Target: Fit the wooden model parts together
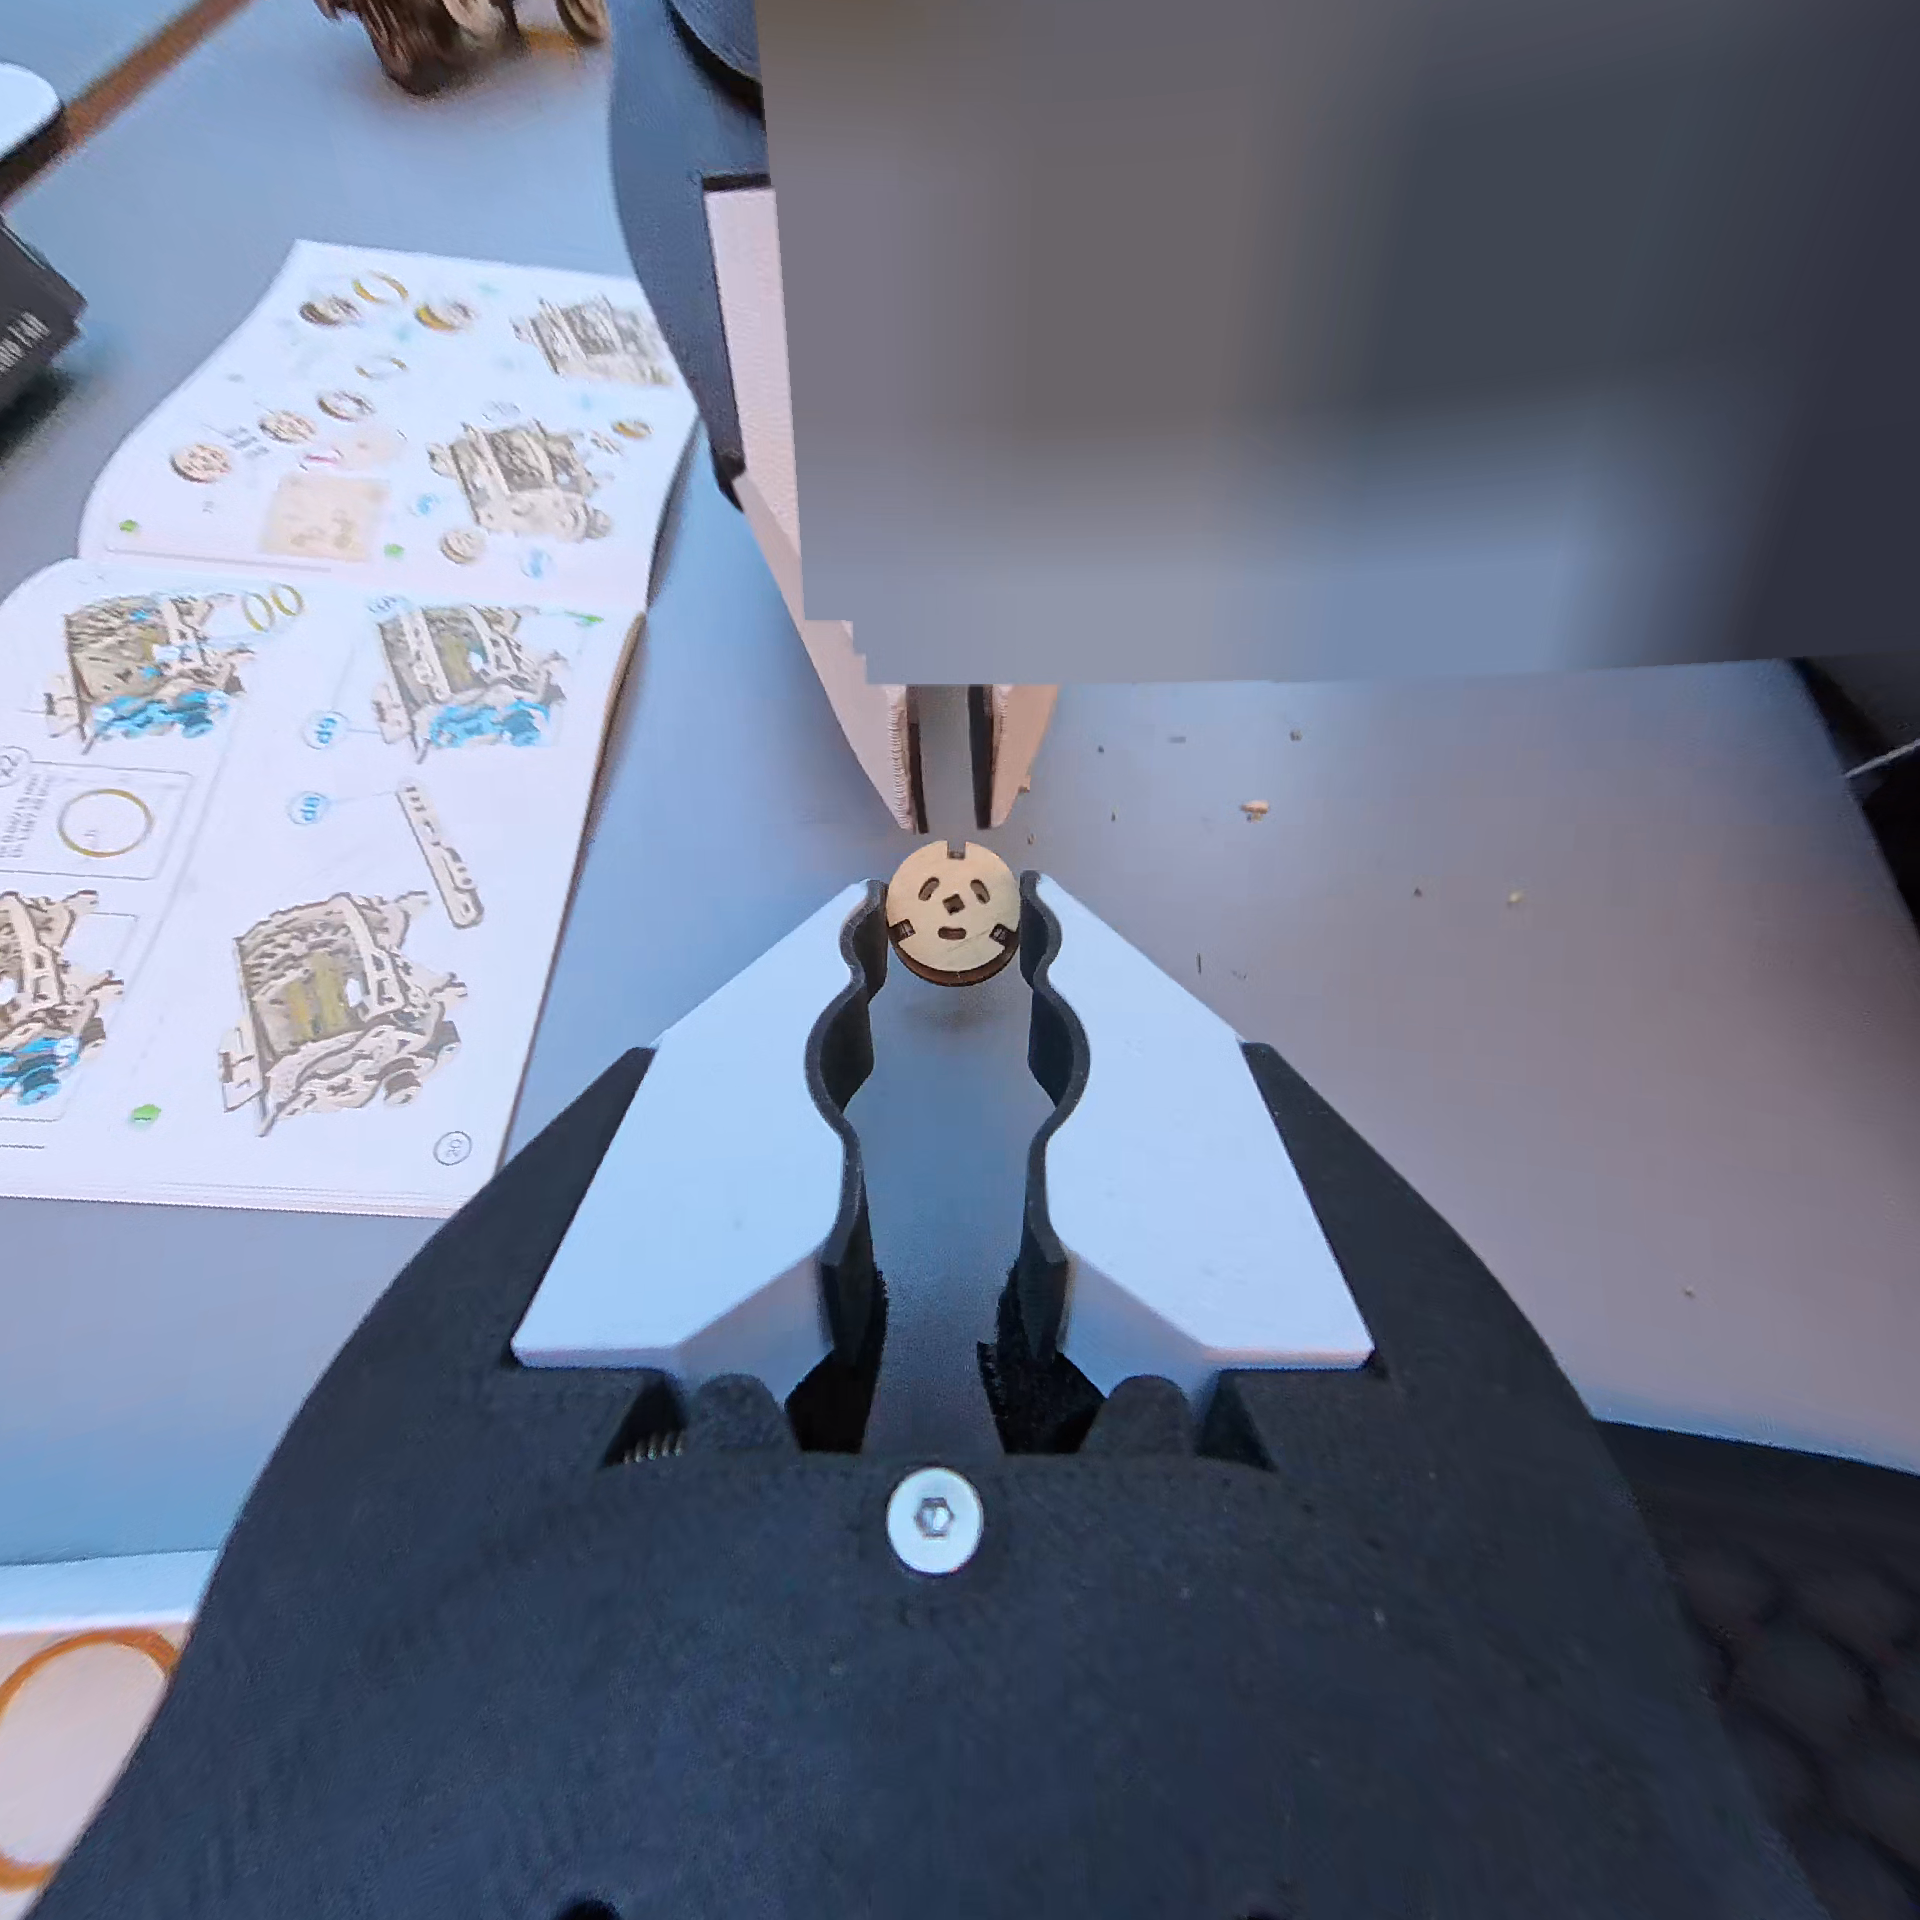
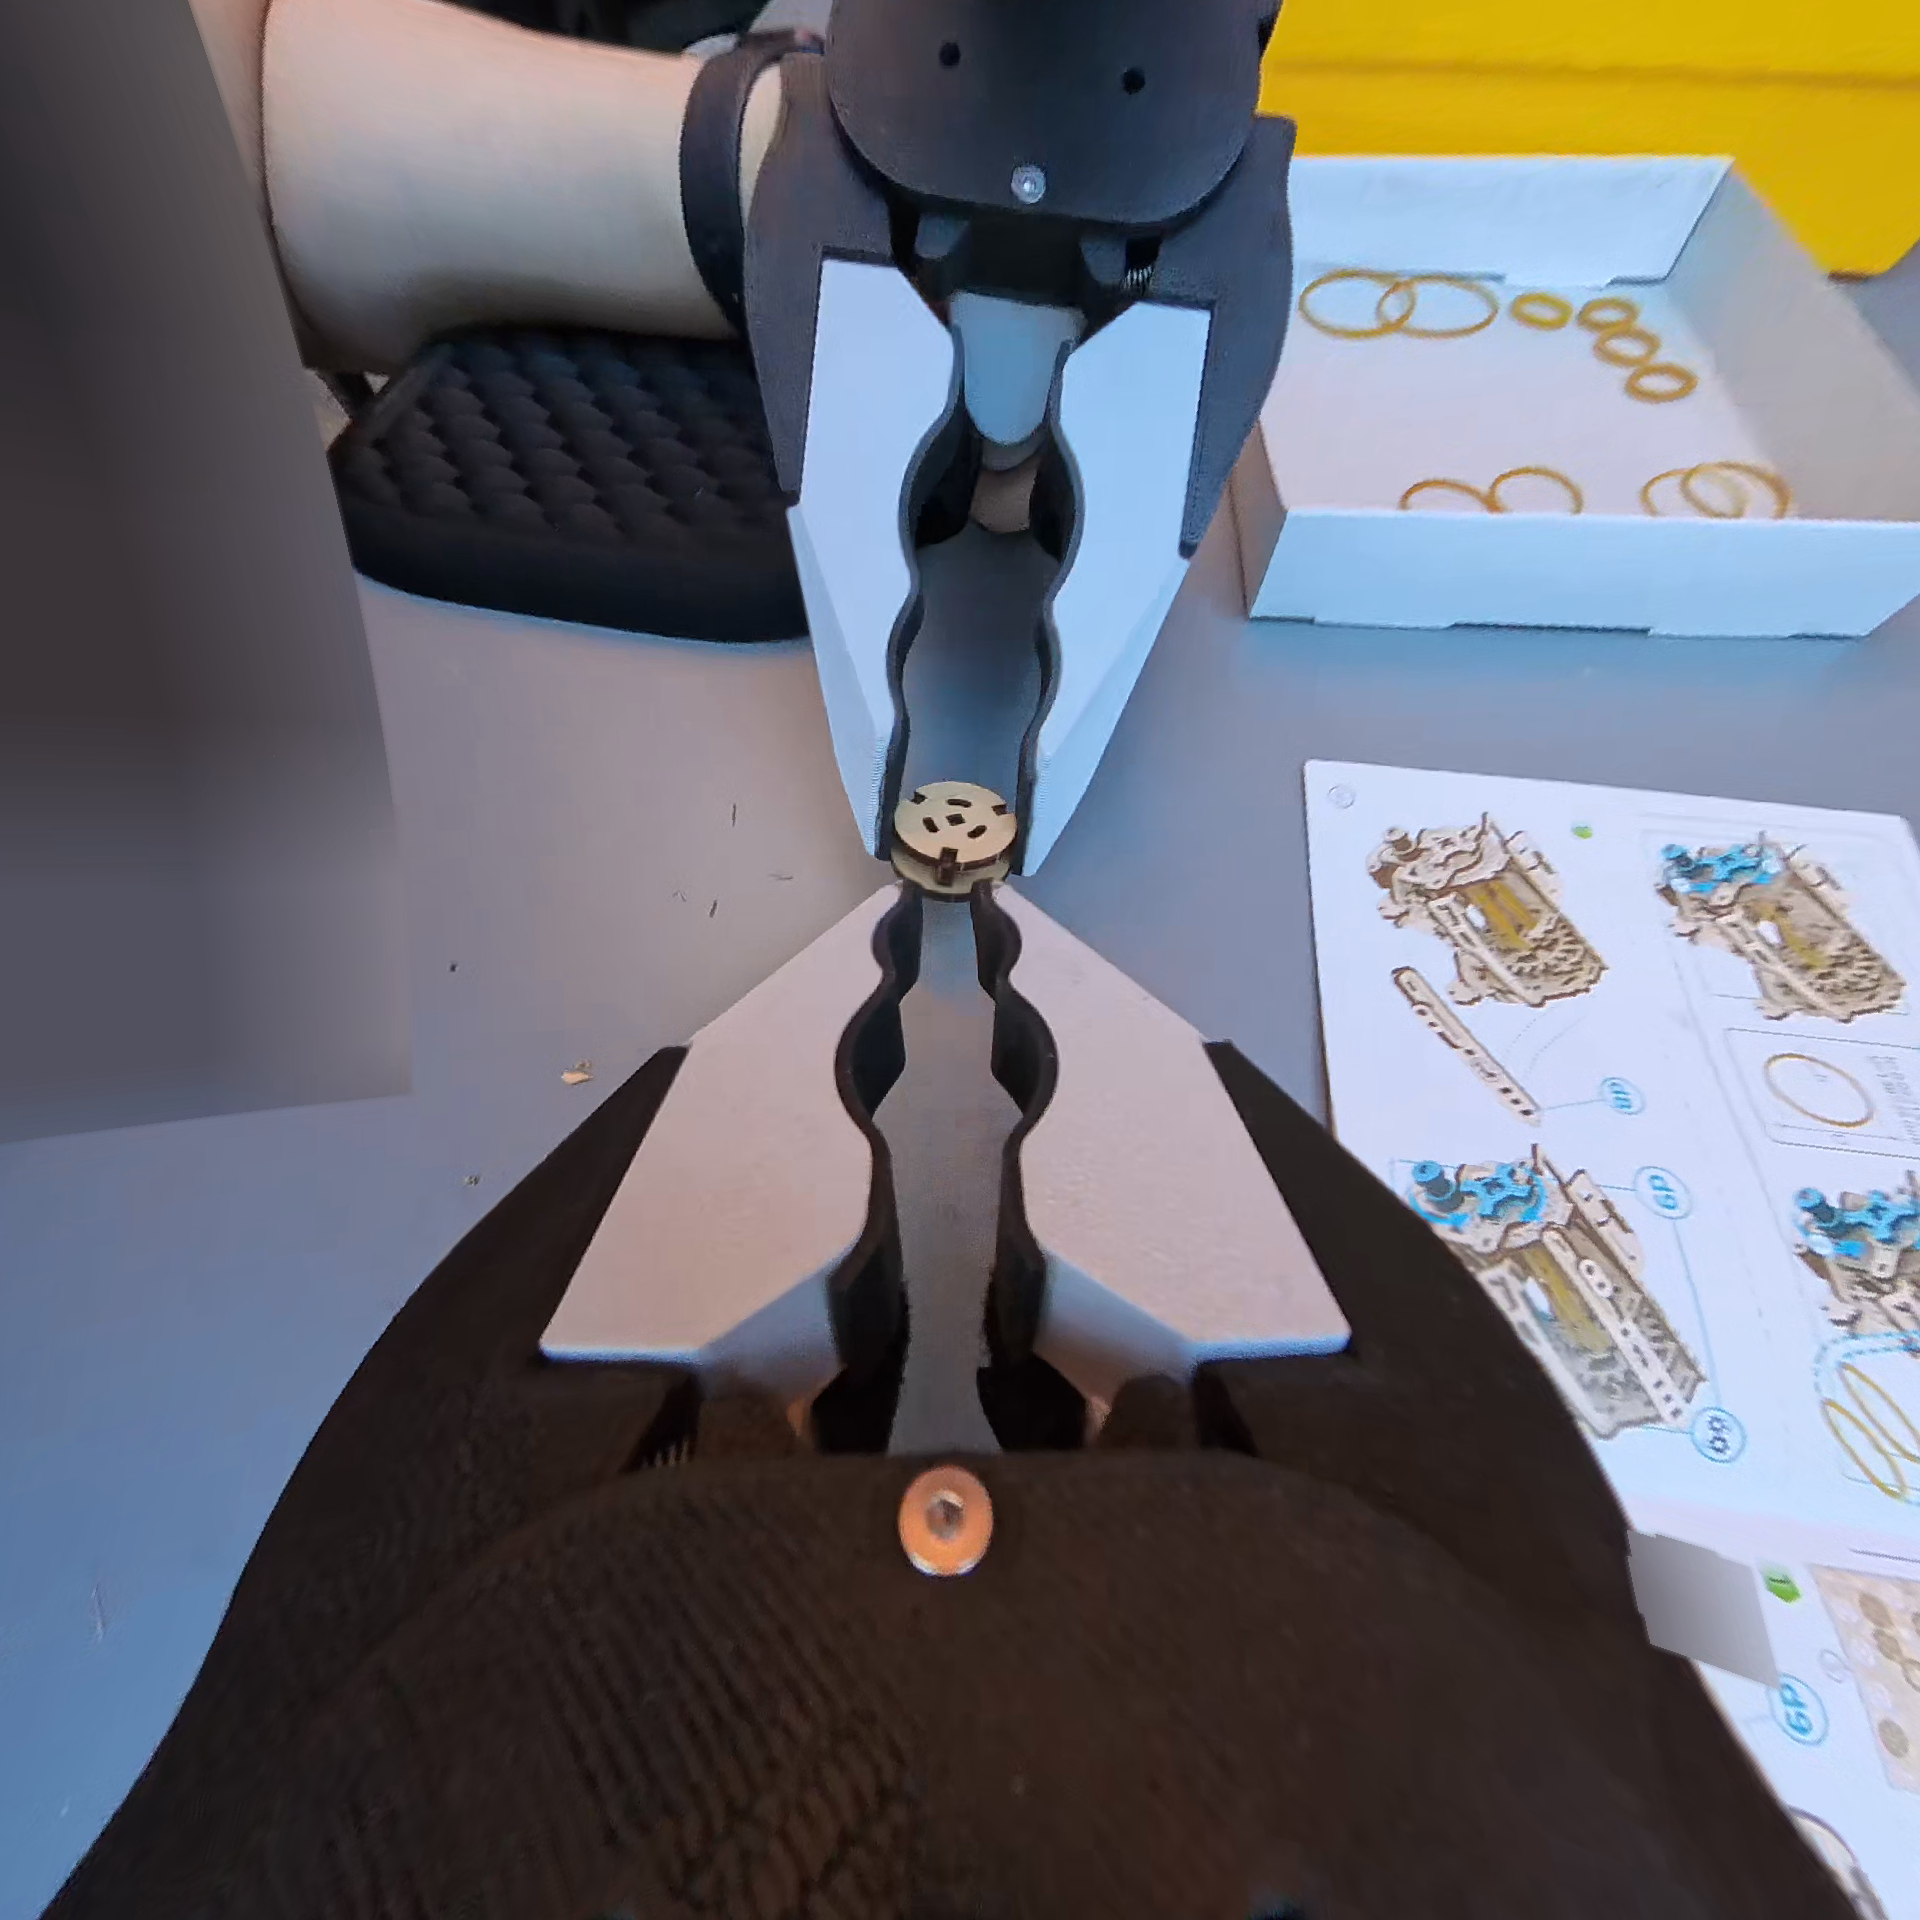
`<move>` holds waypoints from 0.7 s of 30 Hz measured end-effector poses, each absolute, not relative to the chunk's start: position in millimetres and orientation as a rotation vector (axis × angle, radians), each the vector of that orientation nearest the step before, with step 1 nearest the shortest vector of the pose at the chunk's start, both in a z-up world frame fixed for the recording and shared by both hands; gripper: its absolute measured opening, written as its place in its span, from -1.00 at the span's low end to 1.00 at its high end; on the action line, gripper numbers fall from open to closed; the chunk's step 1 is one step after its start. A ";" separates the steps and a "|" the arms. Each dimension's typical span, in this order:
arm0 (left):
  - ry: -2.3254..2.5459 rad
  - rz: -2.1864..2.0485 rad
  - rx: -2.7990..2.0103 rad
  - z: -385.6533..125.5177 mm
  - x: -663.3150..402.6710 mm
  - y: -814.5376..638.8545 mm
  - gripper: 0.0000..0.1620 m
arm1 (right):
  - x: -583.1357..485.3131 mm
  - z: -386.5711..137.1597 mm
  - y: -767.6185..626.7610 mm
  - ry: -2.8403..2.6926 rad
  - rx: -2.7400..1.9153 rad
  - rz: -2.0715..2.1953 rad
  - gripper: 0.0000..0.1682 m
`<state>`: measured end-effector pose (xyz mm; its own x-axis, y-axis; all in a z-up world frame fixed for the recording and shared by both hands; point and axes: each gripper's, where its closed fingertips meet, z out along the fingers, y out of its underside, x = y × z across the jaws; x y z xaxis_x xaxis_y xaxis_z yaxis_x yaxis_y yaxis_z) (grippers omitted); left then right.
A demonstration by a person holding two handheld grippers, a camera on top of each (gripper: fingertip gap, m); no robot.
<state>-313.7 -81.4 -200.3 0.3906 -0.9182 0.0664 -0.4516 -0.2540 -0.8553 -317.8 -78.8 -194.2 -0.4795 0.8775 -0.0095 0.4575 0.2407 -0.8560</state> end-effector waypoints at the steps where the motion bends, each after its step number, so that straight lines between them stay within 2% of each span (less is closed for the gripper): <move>1: 1.158 -0.762 -1.849 -196.5 -314.0 -79.8 -0.71 | -318.0 -190.3 -78.8 -2.027 -1.202 1.164 -0.93; 4: 1.146 -0.758 -1.839 -195.1 -315.3 -78.1 -0.71 | -319.6 -183.8 -75.5 -1.984 -1.187 1.163 -0.99; 10: 1.179 -0.600 -1.751 -187.6 -315.5 -72.5 -0.71 | -321.1 -175.6 -69.8 -1.899 -1.263 1.285 -0.99; 17: 1.240 -0.165 -1.576 -169.8 -316.9 -61.7 -0.71 | -323.2 -157.5 -53.4 -1.593 -1.622 1.826 -0.84; 21: 1.221 -0.059 -1.529 -162.2 -317.8 -57.4 -0.71 | -323.4 -154.6 -46.8 -1.515 -1.659 1.899 -0.83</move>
